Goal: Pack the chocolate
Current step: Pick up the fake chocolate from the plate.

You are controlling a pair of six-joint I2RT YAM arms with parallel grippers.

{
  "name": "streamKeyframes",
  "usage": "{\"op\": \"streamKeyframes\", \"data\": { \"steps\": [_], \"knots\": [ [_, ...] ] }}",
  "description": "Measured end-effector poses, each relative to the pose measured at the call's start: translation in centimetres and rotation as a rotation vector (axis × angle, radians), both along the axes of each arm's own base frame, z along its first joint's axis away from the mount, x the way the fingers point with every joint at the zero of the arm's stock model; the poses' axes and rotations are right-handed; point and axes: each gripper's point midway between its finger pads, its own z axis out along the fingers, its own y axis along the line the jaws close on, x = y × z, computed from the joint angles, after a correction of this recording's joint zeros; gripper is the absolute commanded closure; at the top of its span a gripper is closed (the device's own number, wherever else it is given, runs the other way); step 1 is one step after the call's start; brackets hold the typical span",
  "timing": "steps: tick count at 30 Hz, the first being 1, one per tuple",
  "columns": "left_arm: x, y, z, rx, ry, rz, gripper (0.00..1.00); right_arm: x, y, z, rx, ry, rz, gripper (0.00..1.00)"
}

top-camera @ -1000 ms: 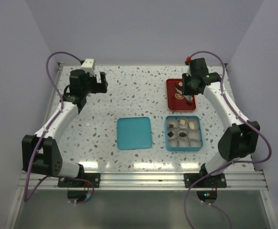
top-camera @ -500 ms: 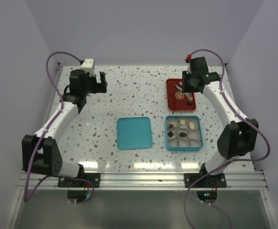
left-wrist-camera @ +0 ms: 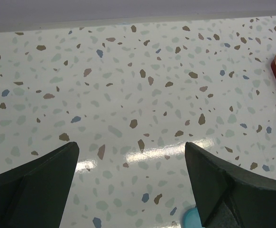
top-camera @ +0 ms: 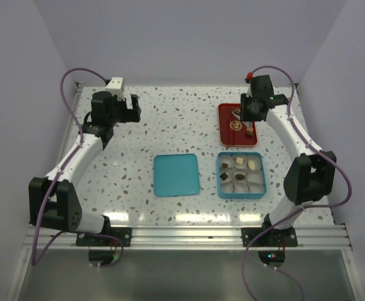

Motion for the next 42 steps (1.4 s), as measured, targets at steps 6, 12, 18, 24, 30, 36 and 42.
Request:
{"op": "streamKeyframes", "data": {
  "steps": [6,12,18,24,30,36,42],
  "knots": [
    [0.0,0.1,0.0,0.001,0.000,0.004,0.00,0.4,-0.2,-0.7,-0.001,0.009,-0.007,0.65],
    [0.0,0.1,0.0,0.003,0.000,0.007,0.00,1.0,-0.2,-1.1,0.006,0.003,-0.006,0.65],
    [0.0,0.2,0.0,0.004,0.000,0.009,0.00,1.6,-0.2,-1.9,0.005,0.007,-0.008,0.65],
    [0.0,0.2,0.0,0.004,0.000,0.009,0.00,1.9,-0.1,-2.7,0.003,0.021,-0.008,0.74],
    [0.0,0.2,0.0,0.005,0.000,0.010,0.00,2.0,-0.1,-2.9,0.004,0.022,-0.007,0.82],
    [0.0,0.2,0.0,0.005,0.000,0.010,0.00,1.7,-0.1,-2.6,0.005,0.018,-0.006,0.84],
    [0.0,0.2,0.0,0.005,0.000,0.010,0.00,-0.4,-0.3,0.0,0.018,-0.020,-0.001,0.85]
  ]
}}
